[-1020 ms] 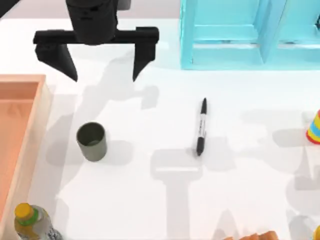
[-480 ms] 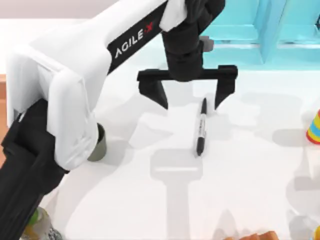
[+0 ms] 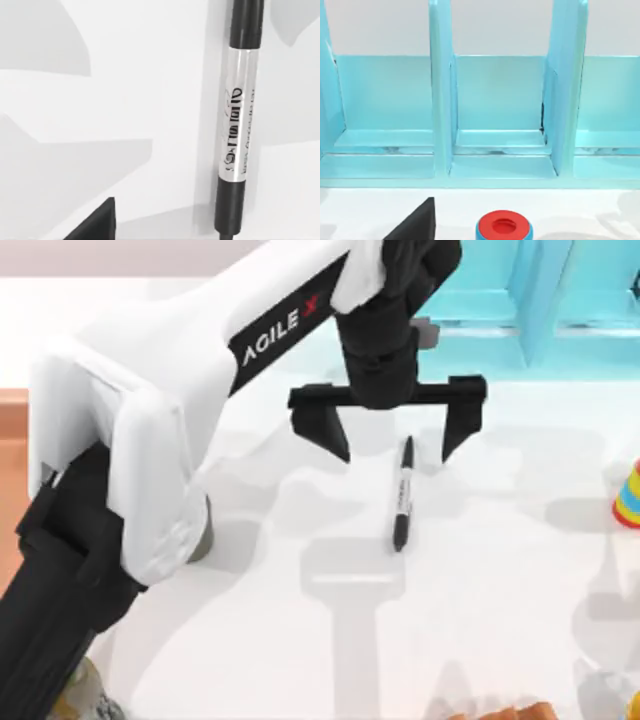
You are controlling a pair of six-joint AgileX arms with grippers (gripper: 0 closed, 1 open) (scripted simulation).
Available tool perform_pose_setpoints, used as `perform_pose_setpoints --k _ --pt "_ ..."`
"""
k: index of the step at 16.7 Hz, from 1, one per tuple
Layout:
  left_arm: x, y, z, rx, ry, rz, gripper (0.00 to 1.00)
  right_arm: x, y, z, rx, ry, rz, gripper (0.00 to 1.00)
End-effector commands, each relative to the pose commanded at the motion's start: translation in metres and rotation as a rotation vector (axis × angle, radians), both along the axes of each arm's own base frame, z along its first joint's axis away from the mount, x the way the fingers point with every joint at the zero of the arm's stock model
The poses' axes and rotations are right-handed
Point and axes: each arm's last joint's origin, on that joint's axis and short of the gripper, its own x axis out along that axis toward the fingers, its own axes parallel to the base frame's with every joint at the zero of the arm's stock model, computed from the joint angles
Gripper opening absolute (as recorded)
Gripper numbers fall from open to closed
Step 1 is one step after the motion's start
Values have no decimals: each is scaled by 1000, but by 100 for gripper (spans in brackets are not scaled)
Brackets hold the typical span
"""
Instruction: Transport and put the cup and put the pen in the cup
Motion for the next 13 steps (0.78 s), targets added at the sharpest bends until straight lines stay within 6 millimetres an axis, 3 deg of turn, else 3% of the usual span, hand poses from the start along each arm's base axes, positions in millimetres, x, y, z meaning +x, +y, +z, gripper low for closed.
perform_pose_setpoints --k 3,9,13 --pt "0 -7 -22 -3 -2 -2 100 0 0 0 0 0 0 100" --pt "-4 -18 -85 -3 -3 -2 100 0 0 0 0 0 0 100" --pt "-5 -19 -93 -3 -2 -2 100 0 0 0 0 0 0 100"
